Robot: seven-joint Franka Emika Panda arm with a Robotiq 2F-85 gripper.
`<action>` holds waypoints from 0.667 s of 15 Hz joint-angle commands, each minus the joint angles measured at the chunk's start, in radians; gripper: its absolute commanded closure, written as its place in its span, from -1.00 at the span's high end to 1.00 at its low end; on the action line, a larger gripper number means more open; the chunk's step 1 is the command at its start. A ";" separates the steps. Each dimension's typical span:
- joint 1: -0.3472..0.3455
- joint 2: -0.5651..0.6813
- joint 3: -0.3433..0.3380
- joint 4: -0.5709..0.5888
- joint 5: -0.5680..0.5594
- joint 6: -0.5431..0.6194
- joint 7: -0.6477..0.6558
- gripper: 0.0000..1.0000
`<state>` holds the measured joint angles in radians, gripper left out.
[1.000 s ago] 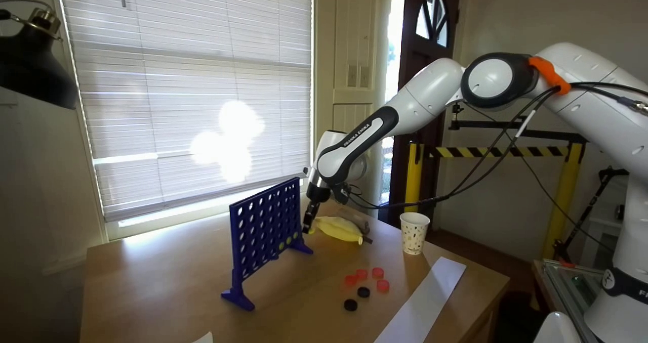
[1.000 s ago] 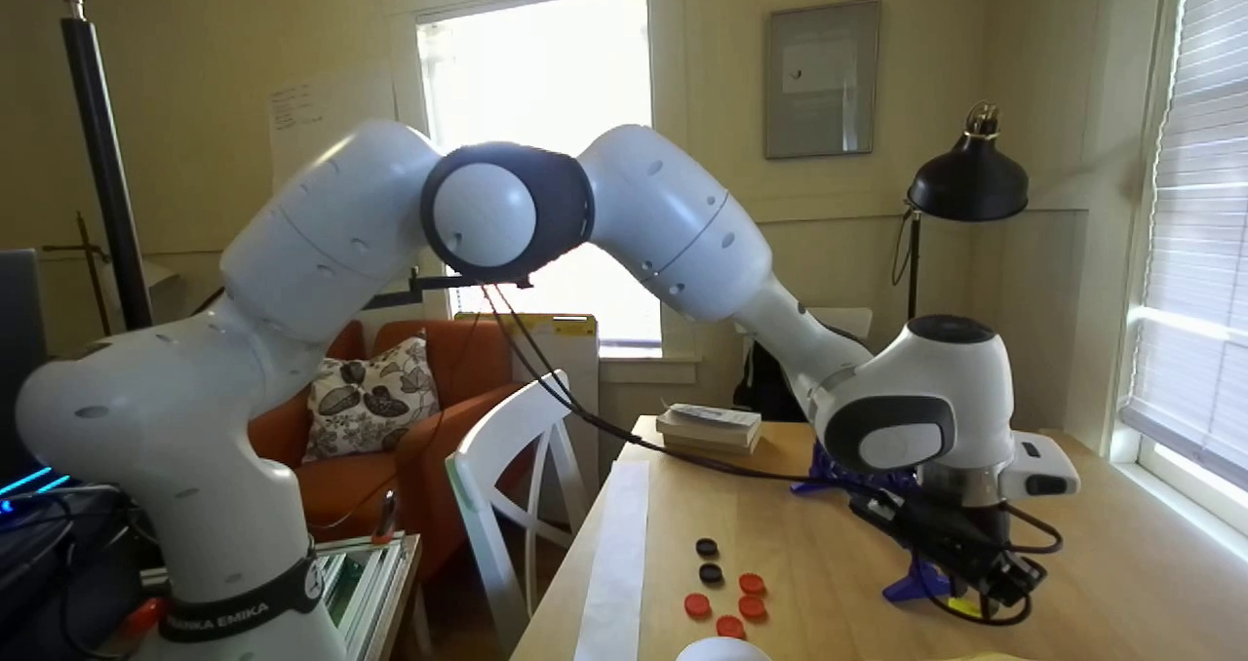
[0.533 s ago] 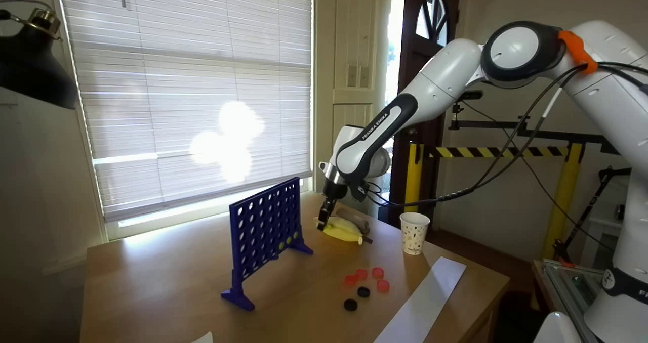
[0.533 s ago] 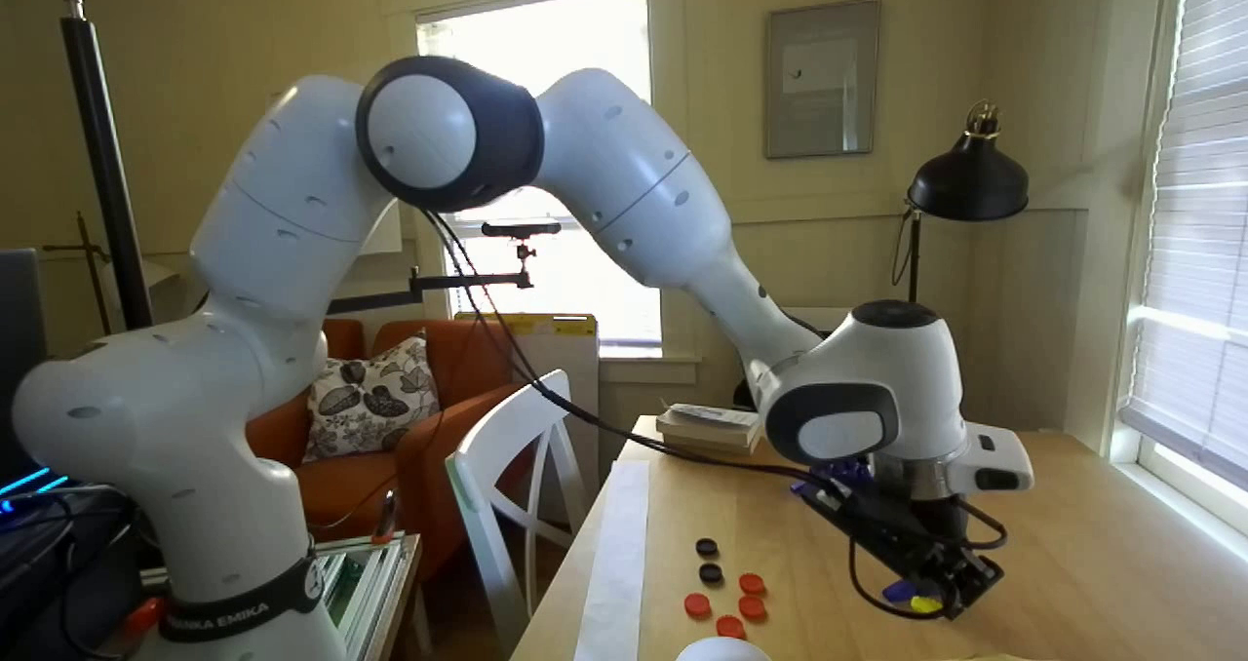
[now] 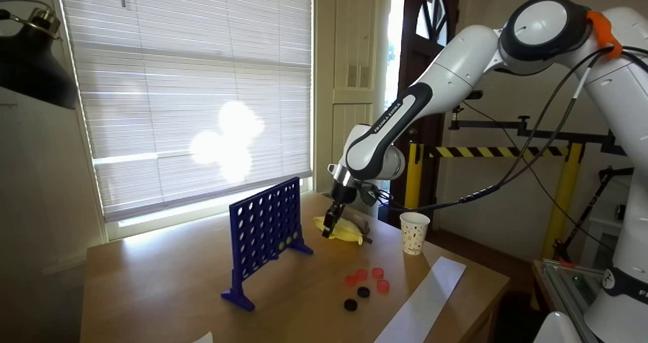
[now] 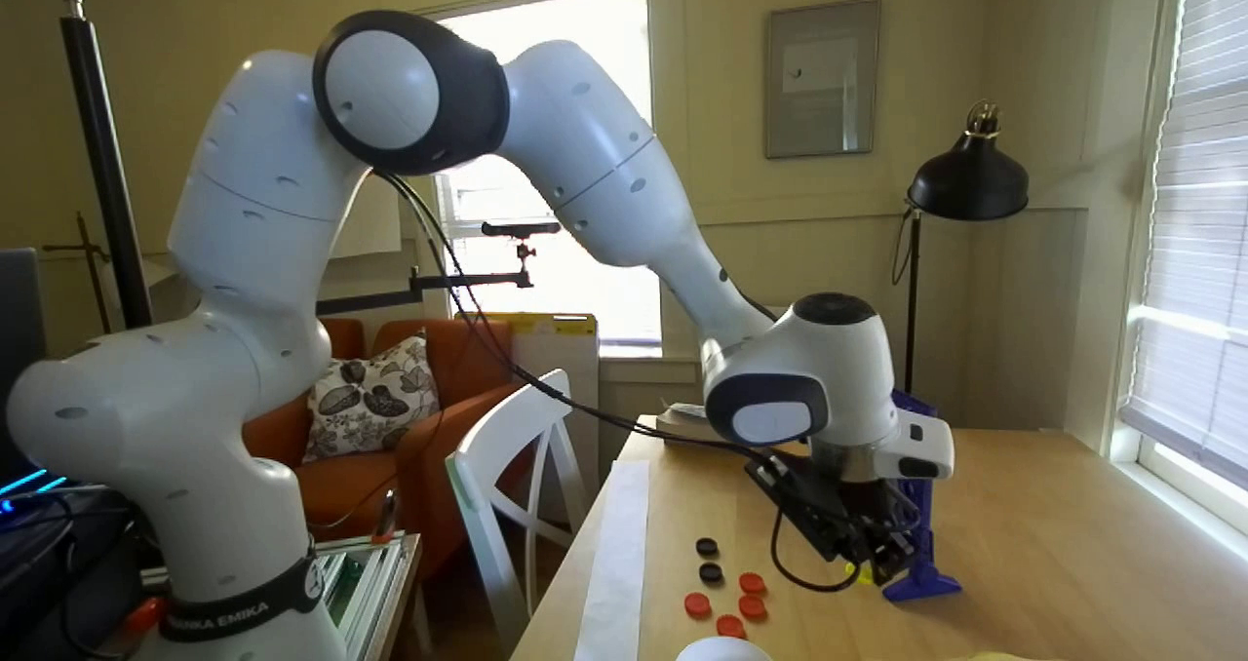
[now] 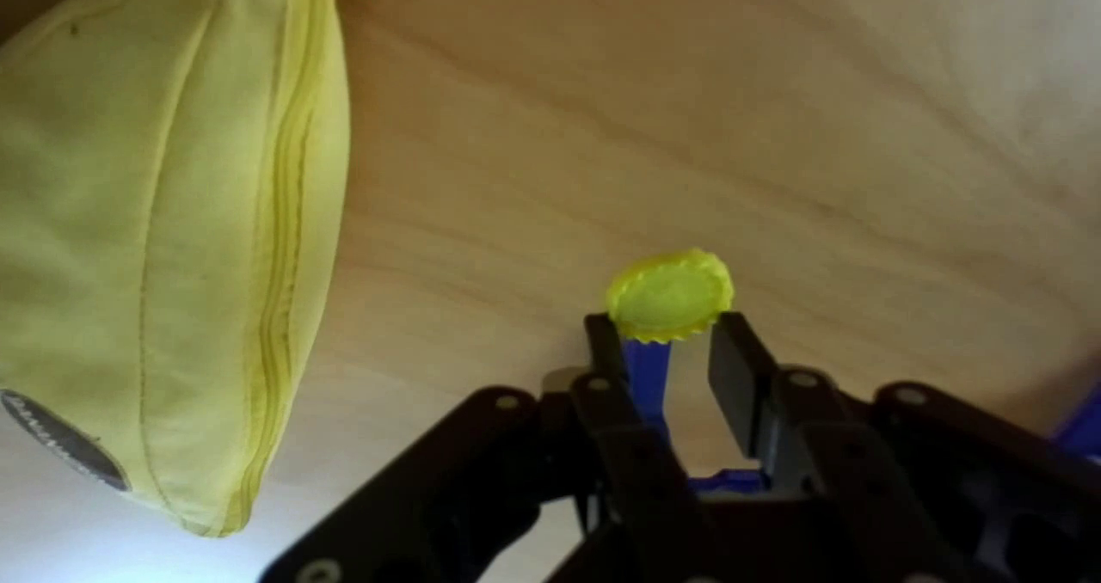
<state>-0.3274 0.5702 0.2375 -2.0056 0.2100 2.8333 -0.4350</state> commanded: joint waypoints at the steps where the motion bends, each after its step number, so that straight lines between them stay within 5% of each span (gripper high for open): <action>1: 0.001 -0.033 0.027 -0.076 0.025 0.056 0.019 -0.85; 10: 0.092 0.087 0.042 -0.028 -0.011 0.232 0.146 -0.85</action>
<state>-0.2743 0.6055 0.2861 -2.0636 0.2135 2.9920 -0.3649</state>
